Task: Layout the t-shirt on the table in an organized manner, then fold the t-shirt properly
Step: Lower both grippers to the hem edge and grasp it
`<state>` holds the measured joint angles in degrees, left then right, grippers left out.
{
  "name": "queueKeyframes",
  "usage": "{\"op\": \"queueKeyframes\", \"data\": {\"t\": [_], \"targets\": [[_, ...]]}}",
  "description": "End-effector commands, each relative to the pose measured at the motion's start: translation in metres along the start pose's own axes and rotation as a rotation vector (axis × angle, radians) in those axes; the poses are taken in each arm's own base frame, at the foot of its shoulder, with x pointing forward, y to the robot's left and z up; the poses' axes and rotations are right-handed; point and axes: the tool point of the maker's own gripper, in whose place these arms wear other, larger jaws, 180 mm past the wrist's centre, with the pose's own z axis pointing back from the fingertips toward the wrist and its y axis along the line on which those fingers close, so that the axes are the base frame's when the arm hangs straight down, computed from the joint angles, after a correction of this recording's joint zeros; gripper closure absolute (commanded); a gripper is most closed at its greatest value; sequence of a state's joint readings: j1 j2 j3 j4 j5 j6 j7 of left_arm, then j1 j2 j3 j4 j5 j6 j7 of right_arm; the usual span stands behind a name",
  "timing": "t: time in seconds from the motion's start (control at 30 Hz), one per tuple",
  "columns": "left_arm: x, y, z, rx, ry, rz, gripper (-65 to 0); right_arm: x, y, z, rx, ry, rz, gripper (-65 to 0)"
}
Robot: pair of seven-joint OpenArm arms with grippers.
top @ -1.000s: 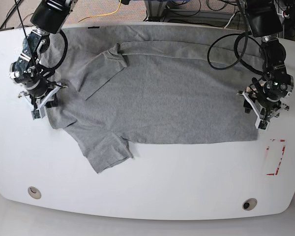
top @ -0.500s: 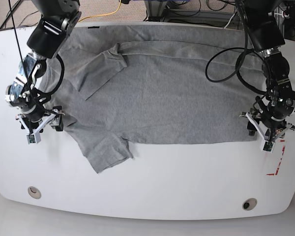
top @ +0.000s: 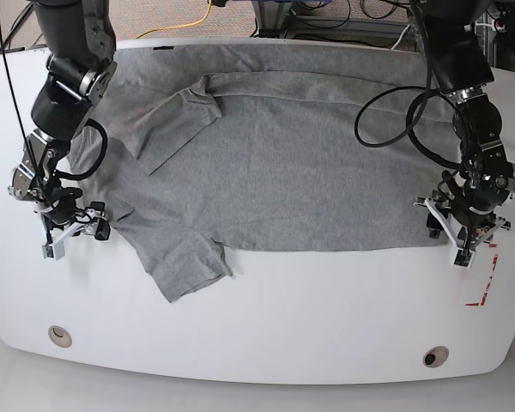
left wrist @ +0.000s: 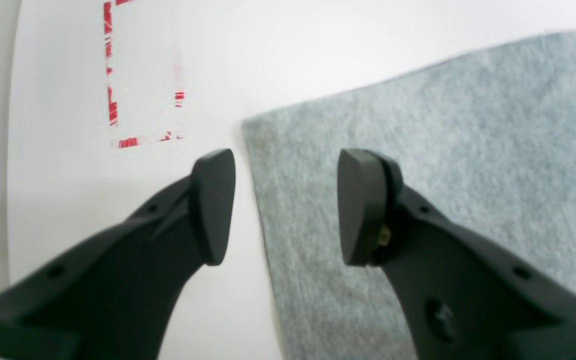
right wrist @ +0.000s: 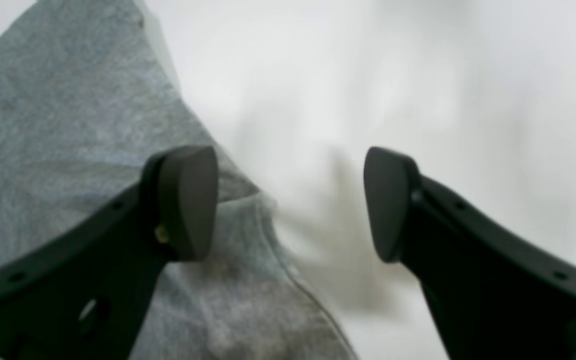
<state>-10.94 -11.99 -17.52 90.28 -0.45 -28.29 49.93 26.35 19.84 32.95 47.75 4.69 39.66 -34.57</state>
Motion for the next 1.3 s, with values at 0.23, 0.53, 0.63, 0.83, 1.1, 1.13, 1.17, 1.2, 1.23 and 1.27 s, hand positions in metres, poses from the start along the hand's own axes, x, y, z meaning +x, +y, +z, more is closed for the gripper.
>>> {"op": "queueKeyframes", "data": {"t": [0.23,0.53,0.63,0.83,1.1,1.13,1.17,1.2,1.23,1.27], "targets": [[0.018,0.01,0.005,0.021,-0.057,-0.004,-31.0,0.006,0.002,0.002,0.009,-0.007,0.001,-42.8],[0.018,0.009,0.005,0.02,-0.056,-0.004,-30.8,-0.006,0.018,-0.004,0.032,0.009,0.001,-42.0],[0.018,0.009,0.005,0.02,-0.056,-0.004,-30.8,-0.006,0.019,-0.004,0.035,0.009,-0.001,-39.6],[0.018,0.009,0.005,0.02,-0.056,-0.004,-30.8,-0.008,0.02,-0.005,0.036,0.012,-0.002,-30.8],[0.018,0.009,0.005,0.02,-0.058,-0.004,-30.8,-0.01,0.019,-0.005,0.033,0.019,0.003,-15.7],[0.018,0.009,0.005,0.02,-0.058,-0.004,-30.8,-0.01,0.019,-0.005,0.033,0.017,0.003,-13.0],[0.018,0.009,0.005,0.02,-0.058,-0.004,-30.8,-0.008,0.02,-0.005,0.034,0.015,0.005,-10.9],[0.018,0.009,0.005,0.02,-0.058,-0.004,-30.8,-0.008,0.02,-0.005,0.034,0.015,0.005,-9.2],[0.018,0.009,0.005,0.02,-0.058,-0.004,-30.8,-0.008,0.02,-0.005,0.034,0.015,0.005,-7.5],[0.018,0.009,0.005,0.02,-0.058,-0.004,-30.8,-0.008,0.02,-0.005,0.034,0.013,0.005,-5.9]]}}
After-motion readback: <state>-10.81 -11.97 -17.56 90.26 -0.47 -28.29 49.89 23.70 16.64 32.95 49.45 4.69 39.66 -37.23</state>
